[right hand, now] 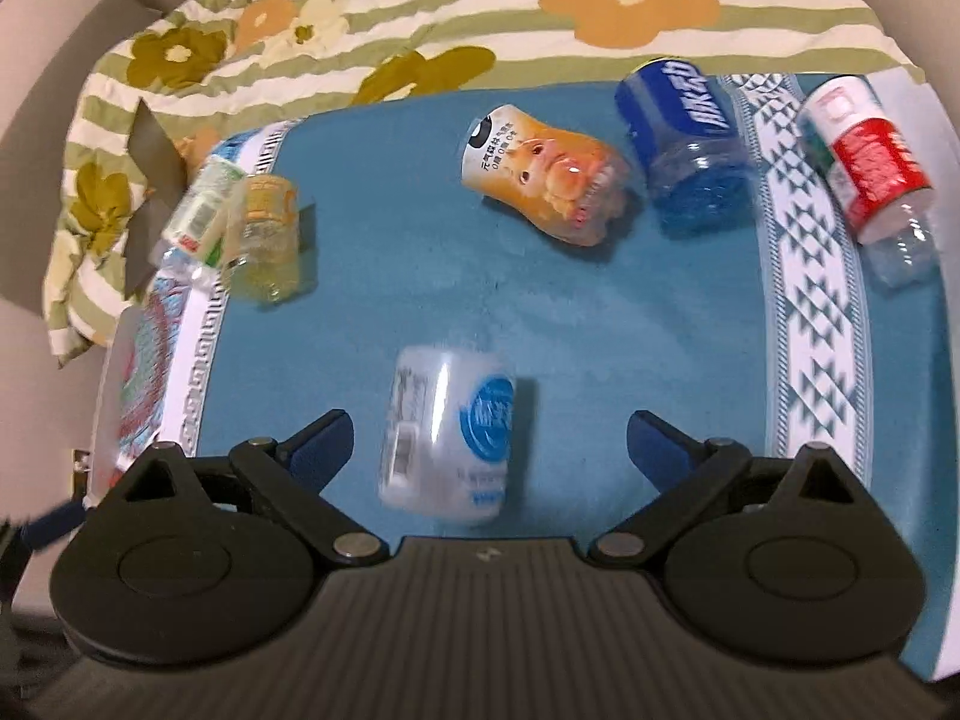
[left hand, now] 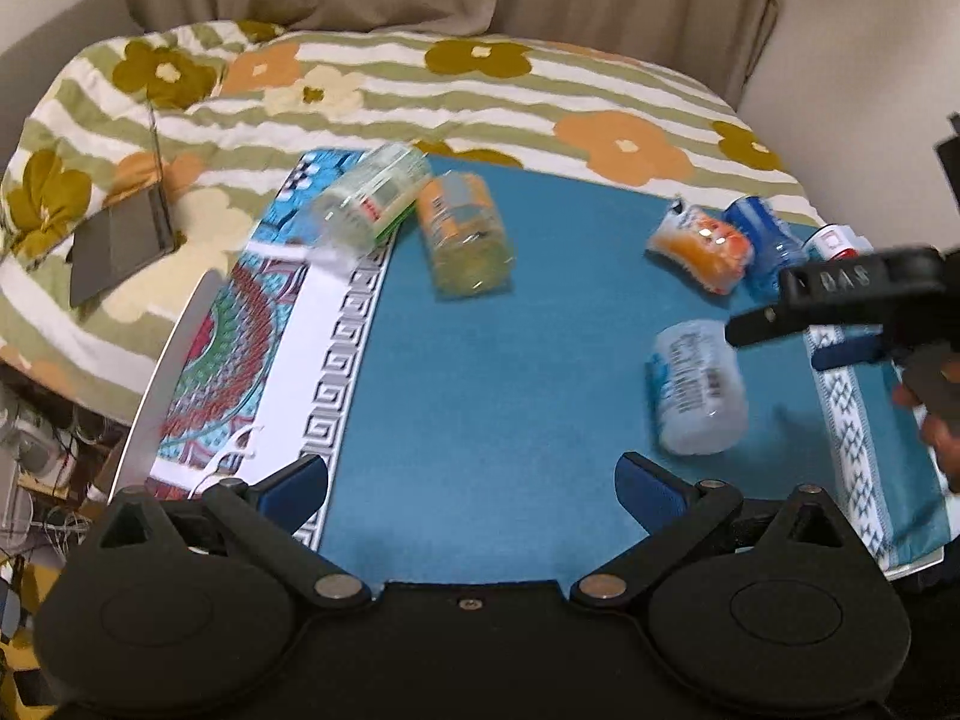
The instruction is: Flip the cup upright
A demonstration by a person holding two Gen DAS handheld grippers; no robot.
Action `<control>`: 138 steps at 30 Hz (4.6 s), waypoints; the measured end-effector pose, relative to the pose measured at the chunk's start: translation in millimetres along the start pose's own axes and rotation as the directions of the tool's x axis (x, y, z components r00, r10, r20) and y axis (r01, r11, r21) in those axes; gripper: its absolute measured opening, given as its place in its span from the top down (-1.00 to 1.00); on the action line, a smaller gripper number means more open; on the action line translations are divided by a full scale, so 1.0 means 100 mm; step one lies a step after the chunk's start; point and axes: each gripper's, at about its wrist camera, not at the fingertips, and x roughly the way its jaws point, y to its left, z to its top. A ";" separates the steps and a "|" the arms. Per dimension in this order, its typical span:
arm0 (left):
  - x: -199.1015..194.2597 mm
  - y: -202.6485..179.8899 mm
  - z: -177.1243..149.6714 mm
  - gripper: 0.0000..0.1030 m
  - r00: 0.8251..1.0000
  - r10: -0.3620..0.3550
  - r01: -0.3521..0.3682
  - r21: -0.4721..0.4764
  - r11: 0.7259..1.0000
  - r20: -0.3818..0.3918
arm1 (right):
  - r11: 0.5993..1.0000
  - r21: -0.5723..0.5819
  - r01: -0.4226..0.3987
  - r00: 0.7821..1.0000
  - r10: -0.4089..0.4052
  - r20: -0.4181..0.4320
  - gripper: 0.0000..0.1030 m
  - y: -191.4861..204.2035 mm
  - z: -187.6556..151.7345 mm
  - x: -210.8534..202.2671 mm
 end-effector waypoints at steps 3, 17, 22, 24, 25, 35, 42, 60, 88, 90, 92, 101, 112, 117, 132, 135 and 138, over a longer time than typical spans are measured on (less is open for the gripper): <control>0.08 0.14 -0.06 -1.00 1.000 -0.011 0.011 -0.008 1.000 -0.027 | 1.000 0.009 0.023 1.000 -0.023 -0.019 -1.00 0.05 0.07 0.17; 0.30 0.56 -0.07 -1.00 0.996 -0.041 0.037 -0.053 0.998 -0.080 | 0.994 0.105 0.013 0.995 -0.002 -0.102 -0.70 0.05 0.15 0.58; 0.32 0.54 -0.06 -1.00 0.995 -0.057 0.054 -0.037 0.998 -0.085 | 0.993 0.115 -0.005 0.995 0.016 -0.096 -0.43 0.06 0.13 0.58; 0.31 0.53 -0.05 -1.00 0.994 -0.065 0.062 -0.031 0.998 -0.084 | 0.994 0.113 -0.006 0.996 0.015 -0.084 -0.39 0.07 0.12 0.57; 0.31 0.52 -0.04 -1.00 0.994 -0.068 0.066 -0.028 0.997 -0.083 | 0.994 0.112 -0.007 0.997 0.016 -0.078 -0.38 0.08 0.11 0.55; 0.20 0.46 0.04 -1.00 0.995 -0.081 0.082 0.001 0.997 -0.051 | 0.996 0.075 -0.047 0.982 0.032 0.187 -0.35 0.31 -0.09 0.01; 0.25 0.44 0.01 -1.00 0.996 -0.070 0.072 0.031 0.997 -0.054 | 0.989 0.077 0.125 0.804 -0.146 0.576 -0.37 0.52 -0.53 0.14; 0.37 0.47 -0.20 -1.00 0.997 -0.027 0.039 0.172 0.984 -0.072 | 0.949 0.122 0.290 0.639 -0.287 0.714 -0.43 0.63 -0.78 0.65; 0.27 0.32 -0.20 -1.00 0.996 -0.077 0.083 0.141 0.986 -0.047 | 0.965 0.022 0.262 0.793 -0.228 0.565 -0.97 0.68 -0.90 0.44; 0.22 0.30 -0.19 -1.00 0.996 -0.080 0.084 0.141 0.986 -0.037 | 0.969 0.018 0.248 0.807 -0.217 0.549 -0.97 0.66 -0.89 0.38; 0.15 0.26 -0.16 -1.00 0.996 -0.082 0.084 0.144 0.986 -0.019 | 0.972 0.018 0.233 0.819 -0.206 0.536 -0.97 0.63 -0.89 0.28; -0.26 0.00 0.01 -1.00 0.990 -0.114 0.099 0.167 0.981 0.083 | 0.974 -0.025 0.224 0.860 -0.185 0.476 -1.00 0.52 -1.00 -0.51; -0.60 -0.26 0.12 -1.00 0.970 -0.102 0.065 0.173 0.983 0.220 | 0.967 0.001 0.253 0.887 -0.233 0.398 -1.00 0.19 -1.21 -1.24; -0.63 -0.35 0.08 -1.00 0.967 -0.092 0.051 0.171 0.984 0.239 | 0.968 0.000 0.252 0.898 -0.234 0.372 -1.00 0.11 -1.25 -1.31; -0.71 -0.46 0.01 -1.00 0.961 -0.063 0.015 0.177 0.984 0.269 | 0.971 0.016 0.239 0.898 -0.227 0.378 -1.00 0.03 -1.32 -1.37; -0.71 -0.46 0.01 -1.00 0.961 -0.062 0.013 0.180 0.984 0.271 | 0.971 0.017 0.237 0.898 -0.226 0.377 -1.00 0.03 -1.32 -1.37; -0.72 -0.46 0.01 -1.00 0.960 -0.060 0.010 0.182 0.983 0.275 | 0.972 0.017 0.235 0.899 -0.224 0.377 -1.00 0.03 -1.32 -1.37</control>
